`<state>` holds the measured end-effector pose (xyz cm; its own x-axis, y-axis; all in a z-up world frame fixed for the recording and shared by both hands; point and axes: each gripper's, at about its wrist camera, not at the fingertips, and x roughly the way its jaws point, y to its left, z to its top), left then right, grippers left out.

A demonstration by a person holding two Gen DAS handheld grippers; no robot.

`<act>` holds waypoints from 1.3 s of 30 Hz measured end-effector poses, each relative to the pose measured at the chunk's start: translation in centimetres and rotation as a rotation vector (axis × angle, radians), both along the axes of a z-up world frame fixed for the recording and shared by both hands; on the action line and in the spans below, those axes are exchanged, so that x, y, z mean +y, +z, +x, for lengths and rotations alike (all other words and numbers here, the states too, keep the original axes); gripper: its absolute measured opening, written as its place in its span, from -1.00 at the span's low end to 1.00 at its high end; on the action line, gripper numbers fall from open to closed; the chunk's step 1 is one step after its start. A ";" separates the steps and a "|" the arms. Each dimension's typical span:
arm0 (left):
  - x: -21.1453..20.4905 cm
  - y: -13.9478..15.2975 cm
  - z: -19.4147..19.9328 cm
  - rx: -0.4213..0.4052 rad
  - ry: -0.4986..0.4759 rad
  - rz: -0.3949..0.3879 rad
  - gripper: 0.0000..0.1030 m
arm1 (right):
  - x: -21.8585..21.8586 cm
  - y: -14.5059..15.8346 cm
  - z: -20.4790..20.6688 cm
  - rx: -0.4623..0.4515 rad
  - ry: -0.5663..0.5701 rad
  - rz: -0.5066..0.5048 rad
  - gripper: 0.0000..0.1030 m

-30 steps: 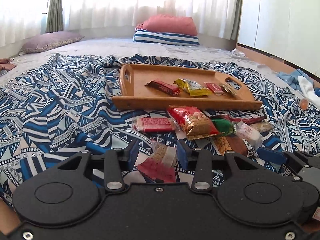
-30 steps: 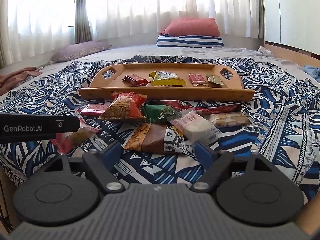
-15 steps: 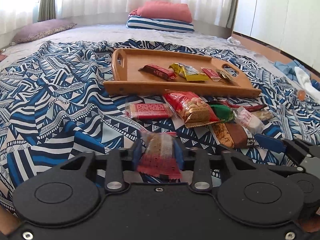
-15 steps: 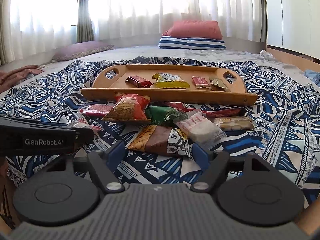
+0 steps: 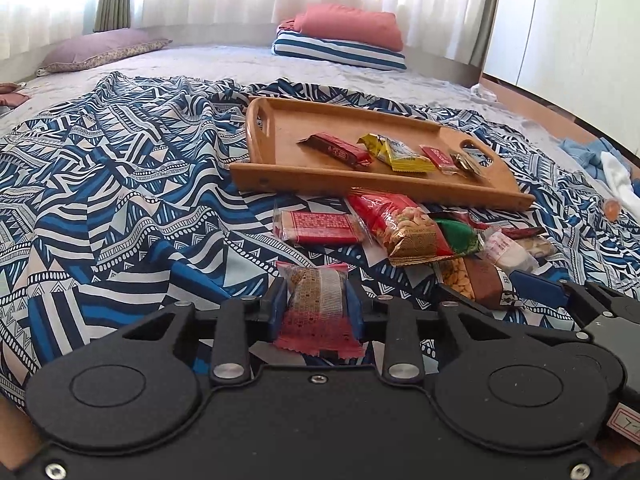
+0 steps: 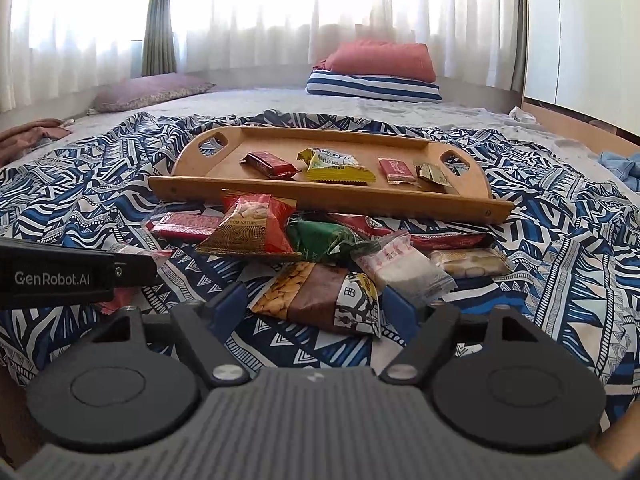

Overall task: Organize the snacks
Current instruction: 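Grasp the brown chocolate wafer packet with the right tool, then carry the pink packet and brown wafer packet over the tray with both tools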

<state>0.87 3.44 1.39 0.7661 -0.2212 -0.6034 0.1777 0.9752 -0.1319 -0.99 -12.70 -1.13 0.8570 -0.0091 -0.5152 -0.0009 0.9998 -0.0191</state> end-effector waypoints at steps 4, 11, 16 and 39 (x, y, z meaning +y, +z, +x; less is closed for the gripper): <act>0.0 0.0 0.0 0.000 0.001 0.004 -0.42 | 0.2 0.0 0.3 0.015 -0.014 0.001 0.53; 0.0 0.0 0.0 -0.001 0.004 0.002 -0.42 | 0.2 0.1 0.0 0.022 -0.006 0.008 0.27; 0.1 0.2 0.0 -0.001 0.007 -0.008 -0.42 | -0.1 0.4 -0.6 0.019 0.011 0.008 0.21; -0.3 5.2 3.6 -0.091 -0.003 -0.058 -0.42 | -5.0 6.0 -2.3 -0.108 0.000 0.041 0.20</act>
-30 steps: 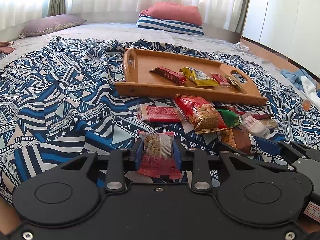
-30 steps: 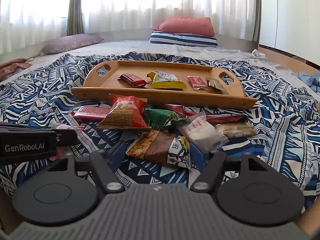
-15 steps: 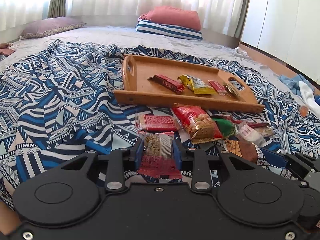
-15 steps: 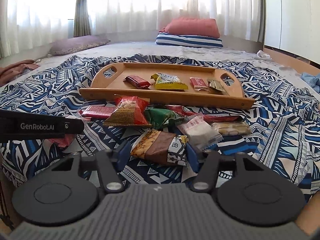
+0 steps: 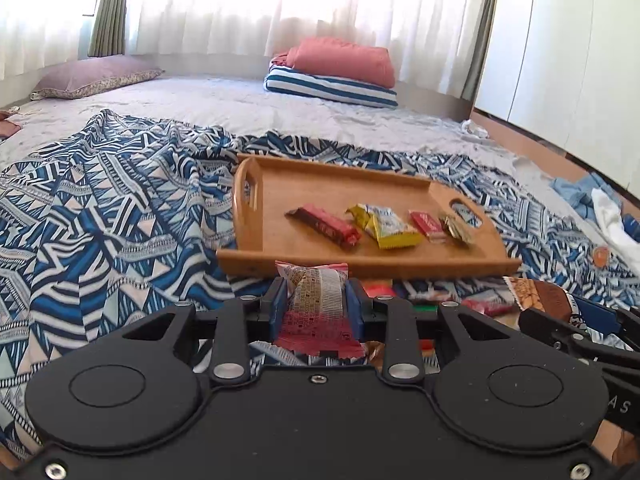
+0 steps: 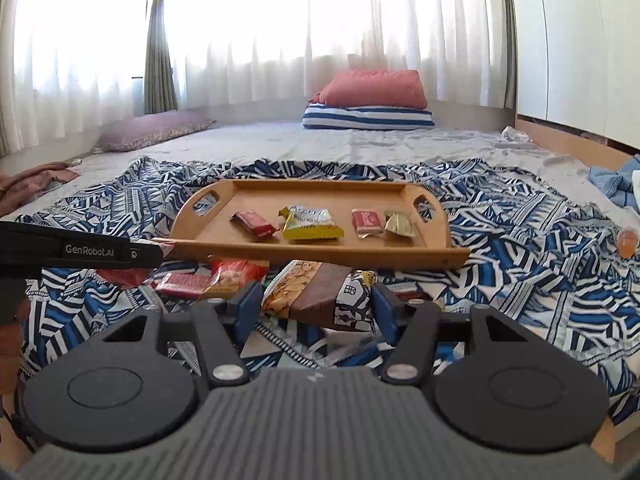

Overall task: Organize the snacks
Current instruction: 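Carry the pink packet and brown wafer packet over the tray with both tools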

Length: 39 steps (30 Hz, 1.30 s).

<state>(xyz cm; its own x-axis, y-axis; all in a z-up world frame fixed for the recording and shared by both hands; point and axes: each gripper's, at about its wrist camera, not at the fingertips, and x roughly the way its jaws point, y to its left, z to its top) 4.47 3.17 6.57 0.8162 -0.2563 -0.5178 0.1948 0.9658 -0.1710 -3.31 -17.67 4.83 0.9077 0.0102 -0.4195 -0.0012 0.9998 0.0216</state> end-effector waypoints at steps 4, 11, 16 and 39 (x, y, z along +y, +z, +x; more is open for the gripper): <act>-0.1 0.8 2.0 -0.021 0.020 -0.002 -0.42 | -2.0 0.8 1.9 -0.021 -0.034 -0.016 0.20; -1.0 0.9 6.5 -0.011 0.065 0.019 -0.42 | -5.0 1.4 6.2 -0.048 -0.092 -0.146 0.21; -1.8 0.1 9.8 0.023 0.093 0.043 -0.42 | -6.6 1.1 9.9 -0.044 -0.101 -0.260 0.21; -4.8 -4.4 18.7 0.152 0.164 0.120 -0.44 | -6.6 -4.4 20.6 0.170 0.044 -0.419 0.21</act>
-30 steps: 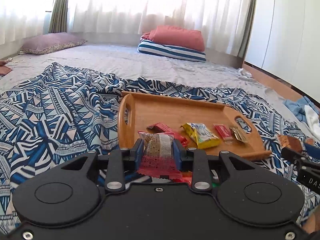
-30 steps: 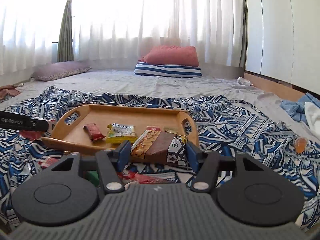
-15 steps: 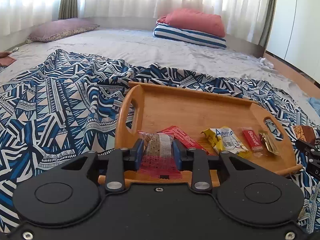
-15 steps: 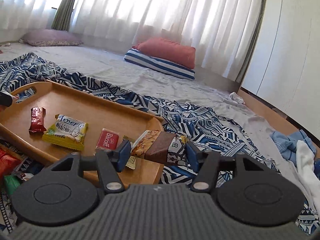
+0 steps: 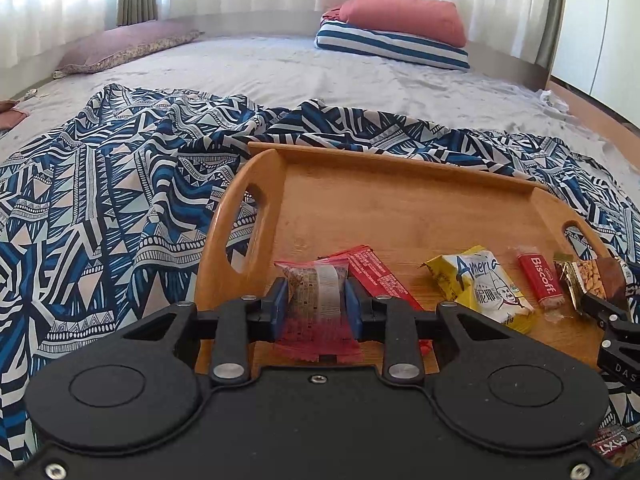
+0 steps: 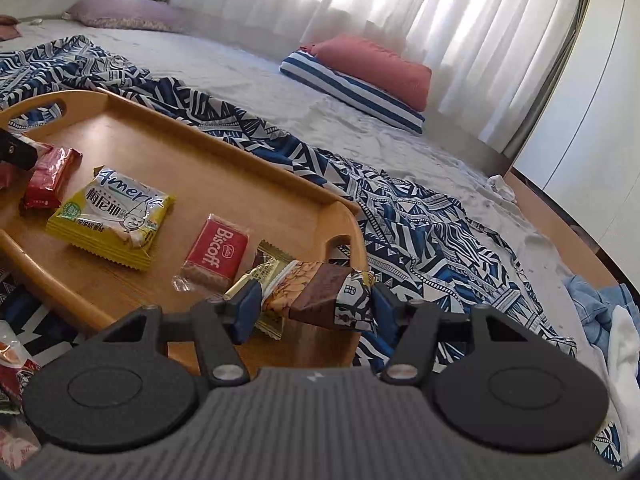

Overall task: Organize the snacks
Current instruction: 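Carry the pink packet and brown wafer packet over the tray with both tools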

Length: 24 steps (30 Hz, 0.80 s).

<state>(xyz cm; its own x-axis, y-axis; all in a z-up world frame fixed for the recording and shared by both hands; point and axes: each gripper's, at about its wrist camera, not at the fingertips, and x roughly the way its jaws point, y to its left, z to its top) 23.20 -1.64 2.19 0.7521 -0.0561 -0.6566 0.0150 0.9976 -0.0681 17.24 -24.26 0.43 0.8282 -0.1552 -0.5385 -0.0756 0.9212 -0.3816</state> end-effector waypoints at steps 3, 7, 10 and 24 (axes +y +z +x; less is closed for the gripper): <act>0.1 0.0 0.5 0.004 -0.001 -0.016 -0.44 | -0.3 -0.3 0.4 0.018 0.011 0.052 0.21; 0.1 -0.1 1.0 0.005 -0.006 -0.033 -0.44 | -0.8 -0.3 0.8 0.033 0.022 0.135 0.21; 0.0 -0.1 1.1 0.005 -0.009 -0.046 -0.44 | -1.4 -0.1 1.2 0.052 0.030 0.220 0.21; -0.4 0.3 0.2 -0.030 -0.001 -0.047 -0.44 | -1.3 0.9 1.6 0.040 0.051 0.374 0.21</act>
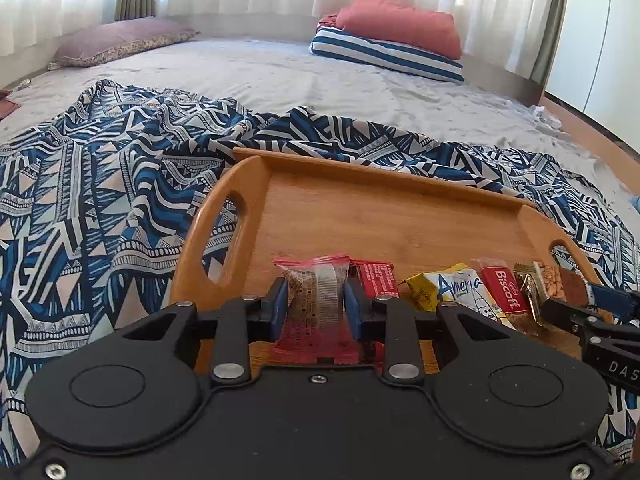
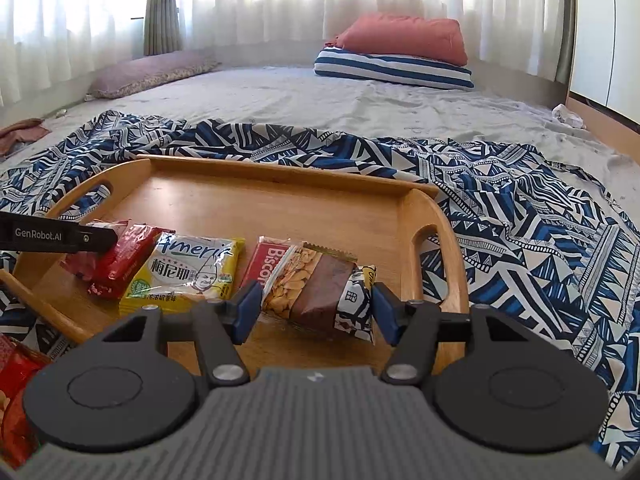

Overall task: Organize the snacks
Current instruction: 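Carry the pink packet and brown wafer packet over the tray with both tools, then open the left tool to drop the pink packet while the right tool releases the wafer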

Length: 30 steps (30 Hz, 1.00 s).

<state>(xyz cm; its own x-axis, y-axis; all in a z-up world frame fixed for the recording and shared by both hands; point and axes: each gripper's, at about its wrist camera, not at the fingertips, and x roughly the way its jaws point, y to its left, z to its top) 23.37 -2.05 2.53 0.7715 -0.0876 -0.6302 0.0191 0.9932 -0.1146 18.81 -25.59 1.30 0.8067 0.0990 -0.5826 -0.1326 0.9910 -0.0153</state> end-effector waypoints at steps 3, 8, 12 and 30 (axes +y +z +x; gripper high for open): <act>-0.1 0.5 -0.7 -0.033 -0.004 0.033 -0.45 | -0.3 0.5 0.1 -0.012 -0.032 -0.079 0.22; -0.3 0.5 -0.7 -0.031 -0.010 0.049 -0.44 | -0.9 0.3 0.5 0.011 -0.055 -0.168 0.22; -0.3 0.5 -0.7 -0.029 -0.007 0.046 -0.44 | -0.8 0.0 0.6 0.027 -0.047 -0.171 0.22; -0.1 0.5 -1.1 -0.023 -0.037 0.045 0.04 | -1.1 -0.7 0.5 0.064 -0.026 -0.028 0.53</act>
